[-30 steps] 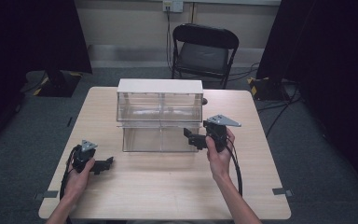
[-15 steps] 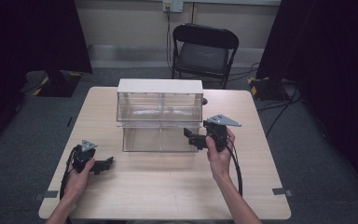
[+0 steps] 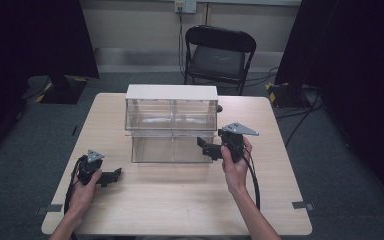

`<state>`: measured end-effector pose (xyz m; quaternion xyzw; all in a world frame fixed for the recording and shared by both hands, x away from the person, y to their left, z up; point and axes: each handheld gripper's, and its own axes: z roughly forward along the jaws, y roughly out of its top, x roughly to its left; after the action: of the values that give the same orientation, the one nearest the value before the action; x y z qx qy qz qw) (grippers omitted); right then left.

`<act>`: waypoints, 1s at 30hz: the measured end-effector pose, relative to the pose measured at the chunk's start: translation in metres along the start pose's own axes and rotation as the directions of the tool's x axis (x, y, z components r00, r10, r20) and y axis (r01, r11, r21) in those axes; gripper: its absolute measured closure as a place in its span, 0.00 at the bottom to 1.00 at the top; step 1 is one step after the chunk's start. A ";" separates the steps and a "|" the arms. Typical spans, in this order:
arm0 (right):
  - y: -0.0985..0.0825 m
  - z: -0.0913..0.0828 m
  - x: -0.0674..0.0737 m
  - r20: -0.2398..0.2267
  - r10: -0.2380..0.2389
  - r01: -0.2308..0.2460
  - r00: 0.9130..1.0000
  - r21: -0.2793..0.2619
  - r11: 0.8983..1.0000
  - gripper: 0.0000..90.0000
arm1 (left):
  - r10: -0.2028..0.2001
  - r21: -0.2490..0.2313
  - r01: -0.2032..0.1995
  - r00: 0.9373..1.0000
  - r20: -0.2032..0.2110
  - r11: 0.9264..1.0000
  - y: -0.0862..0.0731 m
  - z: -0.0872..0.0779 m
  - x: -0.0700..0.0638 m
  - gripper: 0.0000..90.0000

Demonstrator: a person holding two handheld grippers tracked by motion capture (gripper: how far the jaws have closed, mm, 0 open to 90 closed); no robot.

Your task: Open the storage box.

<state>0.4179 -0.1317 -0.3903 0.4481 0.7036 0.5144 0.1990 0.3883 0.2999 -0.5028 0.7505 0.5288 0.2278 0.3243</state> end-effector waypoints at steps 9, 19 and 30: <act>0.000 0.000 0.000 0.000 -0.002 0.002 1.000 -0.001 1.000 0.14 | 0.000 -0.001 0.000 1.000 0.000 1.000 0.000 0.000 0.000 0.07; 0.001 -0.001 0.000 -0.005 -0.003 0.003 1.000 -0.003 1.000 0.14 | -0.002 -0.001 0.002 1.000 0.000 1.000 0.000 0.000 0.000 0.07; 0.001 -0.001 0.000 -0.011 -0.004 0.004 1.000 -0.005 1.000 0.14 | 0.000 0.000 0.000 1.000 0.001 1.000 0.000 0.000 0.000 0.07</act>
<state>0.4174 -0.1320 -0.3889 0.4433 0.7042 0.5182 0.1974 0.3884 0.2999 -0.5028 0.7505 0.5287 0.2277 0.3246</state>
